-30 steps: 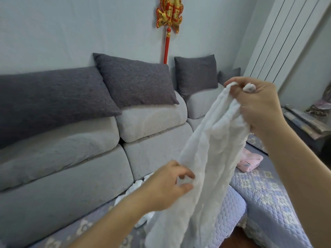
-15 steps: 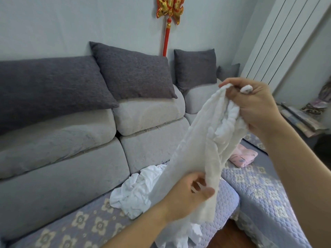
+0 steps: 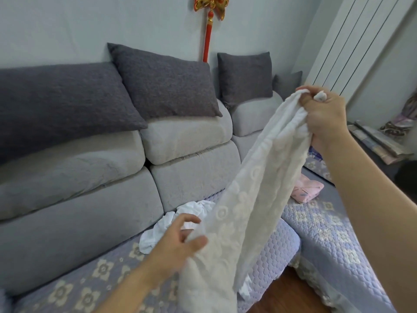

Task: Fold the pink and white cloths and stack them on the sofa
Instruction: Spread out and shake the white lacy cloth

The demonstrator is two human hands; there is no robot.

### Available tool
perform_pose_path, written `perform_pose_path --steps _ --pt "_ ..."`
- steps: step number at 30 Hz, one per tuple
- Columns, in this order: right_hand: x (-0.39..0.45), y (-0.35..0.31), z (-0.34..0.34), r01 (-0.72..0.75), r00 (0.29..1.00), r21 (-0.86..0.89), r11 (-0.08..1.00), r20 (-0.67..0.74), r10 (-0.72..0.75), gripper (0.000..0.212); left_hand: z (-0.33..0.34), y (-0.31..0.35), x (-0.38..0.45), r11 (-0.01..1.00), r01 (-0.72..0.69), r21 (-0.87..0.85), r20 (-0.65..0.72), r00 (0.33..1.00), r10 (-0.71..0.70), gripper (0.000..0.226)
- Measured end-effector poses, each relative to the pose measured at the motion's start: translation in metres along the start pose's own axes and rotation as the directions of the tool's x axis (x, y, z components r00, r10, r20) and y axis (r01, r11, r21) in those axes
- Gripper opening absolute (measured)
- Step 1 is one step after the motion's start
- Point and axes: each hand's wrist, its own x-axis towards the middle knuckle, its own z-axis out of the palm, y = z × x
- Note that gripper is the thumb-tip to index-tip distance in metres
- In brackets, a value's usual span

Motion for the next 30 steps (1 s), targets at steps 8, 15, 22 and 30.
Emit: perform_pose_path --steps 8,15,22,30 --pt "-0.001 0.018 0.007 -0.154 0.985 0.030 0.988 0.088 0.151 0.015 -0.136 0.006 -0.025 0.911 0.164 0.378 -0.185 0.978 -0.099 0.014" --pt "-0.077 0.083 -0.022 -0.315 0.475 -0.418 0.852 0.708 0.523 0.026 -0.177 -0.105 -0.033 0.896 0.302 0.325 -0.790 0.607 0.082 0.016" --pt "-0.236 0.254 -0.074 0.114 0.174 -0.917 0.382 0.397 0.901 0.020 -0.157 -0.247 -0.096 0.733 0.607 -0.306 -0.703 0.375 -0.604 0.020" --pt "-0.394 0.329 -0.123 0.079 0.208 -0.982 0.170 0.183 0.961 0.038 -0.110 -0.303 -0.110 0.426 0.903 -0.058 -0.702 0.267 -0.660 0.033"
